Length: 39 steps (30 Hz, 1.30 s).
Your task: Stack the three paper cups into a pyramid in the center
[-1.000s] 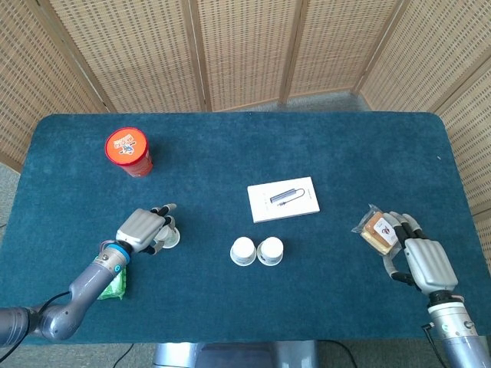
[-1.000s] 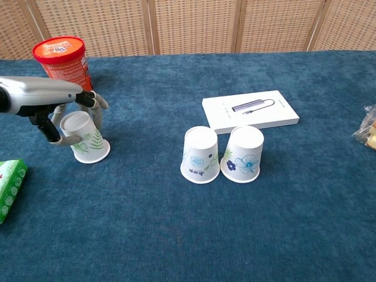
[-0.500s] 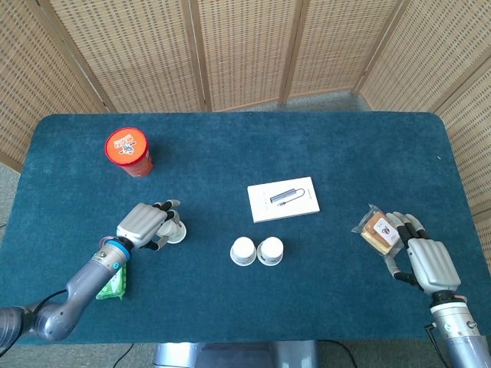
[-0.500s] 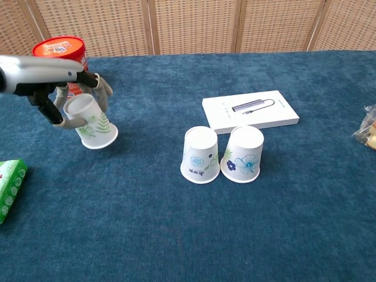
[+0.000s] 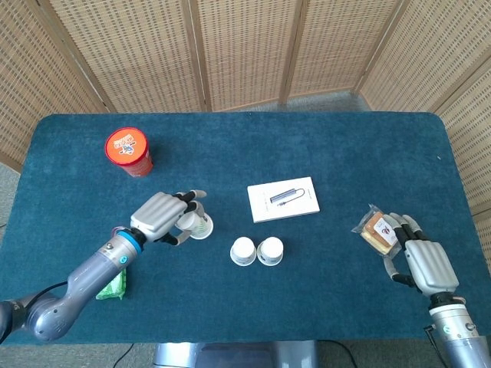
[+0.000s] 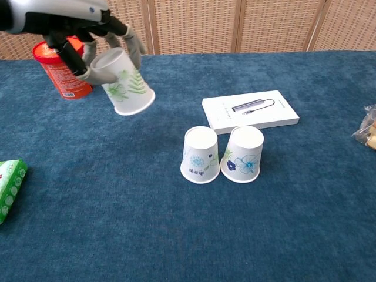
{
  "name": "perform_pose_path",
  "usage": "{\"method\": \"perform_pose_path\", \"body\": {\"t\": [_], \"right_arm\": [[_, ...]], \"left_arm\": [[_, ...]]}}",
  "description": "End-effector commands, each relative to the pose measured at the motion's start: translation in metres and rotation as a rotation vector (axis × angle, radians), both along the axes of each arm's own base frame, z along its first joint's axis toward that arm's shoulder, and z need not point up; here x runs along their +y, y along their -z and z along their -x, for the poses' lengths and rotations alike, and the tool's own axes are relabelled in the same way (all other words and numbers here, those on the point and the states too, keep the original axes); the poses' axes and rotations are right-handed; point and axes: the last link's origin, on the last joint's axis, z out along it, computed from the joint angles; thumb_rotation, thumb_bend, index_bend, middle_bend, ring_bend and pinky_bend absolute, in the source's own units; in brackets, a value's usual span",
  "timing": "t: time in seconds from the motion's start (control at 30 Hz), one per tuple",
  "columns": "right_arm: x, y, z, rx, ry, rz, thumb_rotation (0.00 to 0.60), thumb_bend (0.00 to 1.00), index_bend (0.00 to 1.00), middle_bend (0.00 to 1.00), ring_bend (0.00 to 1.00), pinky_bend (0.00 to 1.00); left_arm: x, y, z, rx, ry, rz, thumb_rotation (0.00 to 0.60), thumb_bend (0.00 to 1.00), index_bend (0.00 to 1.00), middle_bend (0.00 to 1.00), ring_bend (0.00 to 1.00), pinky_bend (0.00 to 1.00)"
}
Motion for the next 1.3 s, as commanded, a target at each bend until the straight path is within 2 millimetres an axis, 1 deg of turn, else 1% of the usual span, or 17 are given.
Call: {"method": "perform_pose_path", "body": {"t": [0.03,0.33,0.63,1.03,1.3], "right_arm": [[0.001,-0.001,-0.001,0.001,-0.005,0.003,0.600,0.50,0.07,0.09,0.00,0.34],[0.005,-0.005,-0.002,0.007,-0.016,0.019,0.600,0.50,0.07,0.09,0.00,0.34],[0.010,-0.010,0.002,0.006,-0.013,0.032,0.600,0.50,0.07,0.09,0.00,0.34],[0.015,-0.018,0.011,-0.007,0.002,0.054,0.600,0.50,0.07,0.09,0.00,0.34],[0.017,-0.021,0.018,-0.016,0.012,0.060,0.600,0.50,0.07,0.09,0.00,0.34]], "left_arm": [[0.001,0.007,-0.019,-0.036,0.008,0.036,0.600,0.45,0.48,0.16,0.27,0.57],[0.003,0.029,-0.050,-0.073,0.032,0.091,0.600,0.45,0.47,0.16,0.27,0.57],[0.003,0.053,-0.073,-0.056,0.066,0.115,0.600,0.45,0.47,0.15,0.27,0.57],[-0.005,0.077,-0.095,-0.011,0.106,0.138,0.600,0.45,0.47,0.15,0.27,0.56],[-0.009,0.086,-0.105,0.005,0.118,0.142,0.600,0.45,0.47,0.15,0.27,0.55]]}}
